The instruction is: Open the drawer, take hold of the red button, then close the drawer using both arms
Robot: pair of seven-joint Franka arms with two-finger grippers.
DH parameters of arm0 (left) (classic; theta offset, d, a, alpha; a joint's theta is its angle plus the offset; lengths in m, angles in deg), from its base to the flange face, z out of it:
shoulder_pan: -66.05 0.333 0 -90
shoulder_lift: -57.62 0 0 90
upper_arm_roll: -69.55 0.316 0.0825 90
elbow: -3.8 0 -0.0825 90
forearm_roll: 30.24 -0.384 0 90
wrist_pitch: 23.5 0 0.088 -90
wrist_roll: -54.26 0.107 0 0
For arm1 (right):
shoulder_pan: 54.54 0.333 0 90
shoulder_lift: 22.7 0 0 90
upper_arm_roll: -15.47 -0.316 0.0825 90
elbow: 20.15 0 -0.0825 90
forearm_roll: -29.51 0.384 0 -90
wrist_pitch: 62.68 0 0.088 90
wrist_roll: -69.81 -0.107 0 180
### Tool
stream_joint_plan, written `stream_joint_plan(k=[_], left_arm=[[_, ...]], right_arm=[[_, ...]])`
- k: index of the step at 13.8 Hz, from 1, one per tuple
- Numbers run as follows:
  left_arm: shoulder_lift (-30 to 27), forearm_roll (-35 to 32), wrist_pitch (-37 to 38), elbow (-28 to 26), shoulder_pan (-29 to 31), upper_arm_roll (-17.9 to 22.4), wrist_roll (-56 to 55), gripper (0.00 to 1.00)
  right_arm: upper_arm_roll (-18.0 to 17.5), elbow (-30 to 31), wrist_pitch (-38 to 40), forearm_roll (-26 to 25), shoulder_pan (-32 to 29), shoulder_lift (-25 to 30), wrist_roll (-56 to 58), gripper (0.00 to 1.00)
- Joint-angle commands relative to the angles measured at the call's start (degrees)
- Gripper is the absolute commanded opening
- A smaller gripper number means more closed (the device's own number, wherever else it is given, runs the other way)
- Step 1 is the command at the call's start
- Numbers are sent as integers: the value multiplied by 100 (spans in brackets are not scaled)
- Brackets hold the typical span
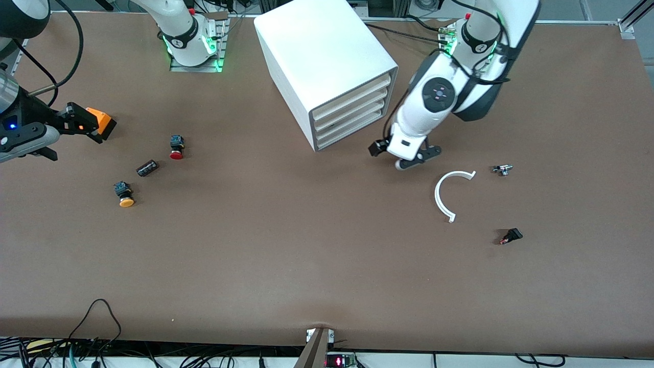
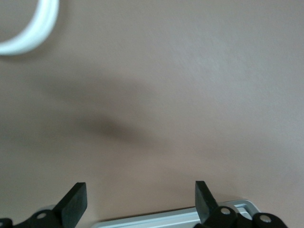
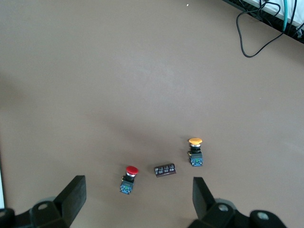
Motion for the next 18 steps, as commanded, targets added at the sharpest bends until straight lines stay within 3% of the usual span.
stream_joint_plan(k=[1,6,12,18], left_arm=[[-229,61,675,277,146,220,614,100],[-492,35,1388,523,392,660,1608,100],[-730,-255,2592,1270,682,1310,2960,100],[-880,-747,3339,1946,1324,1408,3815,100]], right_arm=[[-26,-156,71,2,-48,-62,47,99],[-26,-156,71,2,-48,-62,47,99],[-26,-156,71,10,-48,-62,38,99],[-26,-156,62,19,-48,-71,38,99]])
